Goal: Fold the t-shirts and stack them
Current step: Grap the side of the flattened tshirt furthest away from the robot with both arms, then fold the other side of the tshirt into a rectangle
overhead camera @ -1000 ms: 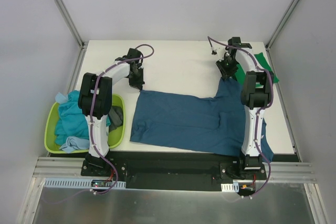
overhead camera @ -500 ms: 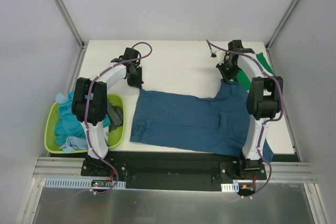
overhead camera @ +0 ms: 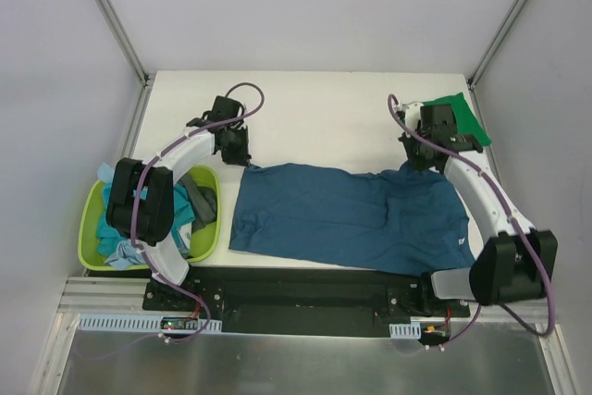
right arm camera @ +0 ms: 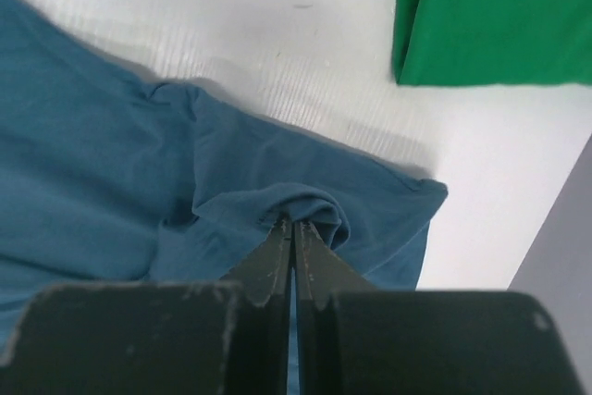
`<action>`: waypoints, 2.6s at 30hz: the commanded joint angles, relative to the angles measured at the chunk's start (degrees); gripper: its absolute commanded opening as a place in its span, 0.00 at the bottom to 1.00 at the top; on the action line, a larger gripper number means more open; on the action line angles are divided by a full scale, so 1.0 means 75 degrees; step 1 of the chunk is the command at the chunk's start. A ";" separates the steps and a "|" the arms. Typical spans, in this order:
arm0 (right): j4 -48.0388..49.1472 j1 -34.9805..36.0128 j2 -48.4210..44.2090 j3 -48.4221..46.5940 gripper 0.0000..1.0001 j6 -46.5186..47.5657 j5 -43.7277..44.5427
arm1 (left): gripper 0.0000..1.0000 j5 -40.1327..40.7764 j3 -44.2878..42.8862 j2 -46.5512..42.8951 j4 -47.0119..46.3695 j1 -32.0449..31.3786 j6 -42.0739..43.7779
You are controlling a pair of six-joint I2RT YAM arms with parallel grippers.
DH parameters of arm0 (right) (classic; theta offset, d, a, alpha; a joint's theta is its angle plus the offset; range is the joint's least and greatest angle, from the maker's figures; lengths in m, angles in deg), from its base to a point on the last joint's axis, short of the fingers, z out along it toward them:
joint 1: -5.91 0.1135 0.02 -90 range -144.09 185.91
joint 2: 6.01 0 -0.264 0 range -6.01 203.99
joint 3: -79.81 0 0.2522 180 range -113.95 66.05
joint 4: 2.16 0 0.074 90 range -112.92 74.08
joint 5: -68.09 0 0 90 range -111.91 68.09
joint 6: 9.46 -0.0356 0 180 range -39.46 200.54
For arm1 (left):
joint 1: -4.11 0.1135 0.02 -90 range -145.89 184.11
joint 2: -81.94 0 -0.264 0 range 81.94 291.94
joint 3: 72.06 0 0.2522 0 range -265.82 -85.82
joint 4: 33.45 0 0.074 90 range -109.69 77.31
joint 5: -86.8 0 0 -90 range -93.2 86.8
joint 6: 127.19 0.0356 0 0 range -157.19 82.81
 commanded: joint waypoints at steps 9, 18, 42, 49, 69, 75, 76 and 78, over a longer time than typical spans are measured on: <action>-0.1452 0.0602 -0.2860 0.0795 0.00 -0.1972 0.1411 | 0.00 0.0200 0.0871 -0.1605 -0.0500 -0.0139 -0.0310; -0.1958 0.0602 -0.4339 0.1346 0.01 -0.2442 0.0663 | 0.08 0.0001 0.1471 -0.1912 -0.1063 -0.0139 -0.0521; -0.1617 0.0625 -0.3917 0.1580 0.01 -0.2430 0.0357 | 0.29 0.0459 -0.1531 0.1734 0.0402 -0.0268 -0.0943; -0.1664 0.0614 -0.3905 0.1534 0.00 -0.2454 0.0498 | 0.00 0.0563 -0.1402 0.1453 0.0402 -0.0280 -0.0826; -0.3198 0.0719 -0.4830 0.0854 0.00 -0.2992 0.0920 | 0.00 0.1969 0.1197 -0.1898 0.0367 -0.0959 -0.1446; -0.3759 0.0778 -0.4902 0.0398 0.03 -0.3274 0.0604 | 0.00 0.2473 0.2160 -0.2497 0.0343 -0.1135 -0.1833; -0.4075 0.0766 -0.4832 0.0397 0.03 -0.3332 0.0685 | 0.00 0.2427 0.2242 -0.2497 0.0332 -0.1135 -0.1892; -0.4382 0.0790 -0.4738 0.0304 0.04 -0.3624 0.1036 | 0.00 0.2369 0.2395 -0.2485 0.0320 -0.1182 -0.1974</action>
